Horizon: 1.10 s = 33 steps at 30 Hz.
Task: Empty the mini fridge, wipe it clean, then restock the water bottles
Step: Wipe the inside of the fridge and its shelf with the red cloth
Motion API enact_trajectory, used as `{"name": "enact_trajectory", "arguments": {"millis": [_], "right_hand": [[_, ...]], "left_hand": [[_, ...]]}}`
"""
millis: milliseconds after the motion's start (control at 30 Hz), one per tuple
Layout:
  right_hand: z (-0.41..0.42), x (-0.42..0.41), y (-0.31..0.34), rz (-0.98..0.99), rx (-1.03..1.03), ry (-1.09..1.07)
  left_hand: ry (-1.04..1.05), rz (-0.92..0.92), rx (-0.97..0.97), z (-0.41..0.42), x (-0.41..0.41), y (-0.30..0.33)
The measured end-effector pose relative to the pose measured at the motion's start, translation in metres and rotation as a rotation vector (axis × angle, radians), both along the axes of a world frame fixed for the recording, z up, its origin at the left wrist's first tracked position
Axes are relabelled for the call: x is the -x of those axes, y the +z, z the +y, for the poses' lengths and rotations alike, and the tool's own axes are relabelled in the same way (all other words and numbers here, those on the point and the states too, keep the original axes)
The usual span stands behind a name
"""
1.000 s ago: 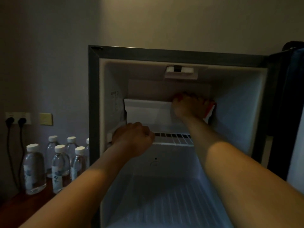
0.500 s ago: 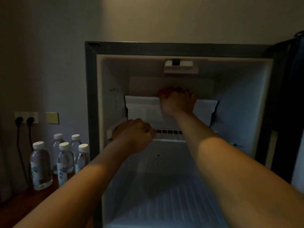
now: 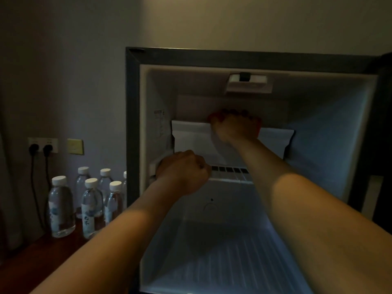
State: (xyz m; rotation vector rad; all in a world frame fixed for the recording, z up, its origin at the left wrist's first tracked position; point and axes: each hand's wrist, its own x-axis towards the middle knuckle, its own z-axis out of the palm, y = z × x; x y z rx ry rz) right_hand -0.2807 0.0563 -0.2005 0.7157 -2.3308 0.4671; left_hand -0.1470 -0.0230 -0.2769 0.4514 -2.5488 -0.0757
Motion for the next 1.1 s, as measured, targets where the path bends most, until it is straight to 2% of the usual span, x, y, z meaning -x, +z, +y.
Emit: {"name": "enact_trajectory", "arguments": {"millis": [100,200,300,433,567,667,933,1100], "right_hand": [[-0.013,-0.004,0.009,-0.05,-0.13,0.11],[-0.007,-0.003,0.015,-0.108,-0.14,0.209],[0.005,-0.005,0.018,-0.228,-0.05,0.346],[0.01,0.006,0.021,-0.388,0.197,0.474],[0.016,0.01,0.027,-0.513,0.264,0.53],[0.011,0.003,0.029,-0.508,0.248,0.533],[-0.037,-0.02,0.027,-0.358,0.001,0.564],[-0.038,-0.02,0.027,-0.348,0.007,0.589]], "left_hand": [[-0.032,-0.008,0.016,-0.002,-0.001,0.001],[-0.041,-0.024,-0.004,-0.004,-0.002,0.002],[-0.034,-0.034,-0.01,-0.003,-0.002,0.003],[-0.019,-0.02,-0.016,-0.003,-0.002,0.002],[-0.013,-0.013,-0.023,0.0,-0.003,0.001],[-0.011,-0.029,-0.036,0.002,-0.004,0.002],[-0.025,-0.029,-0.01,0.0,-0.002,0.002],[-0.013,-0.035,-0.008,0.0,-0.003,0.003]]}}
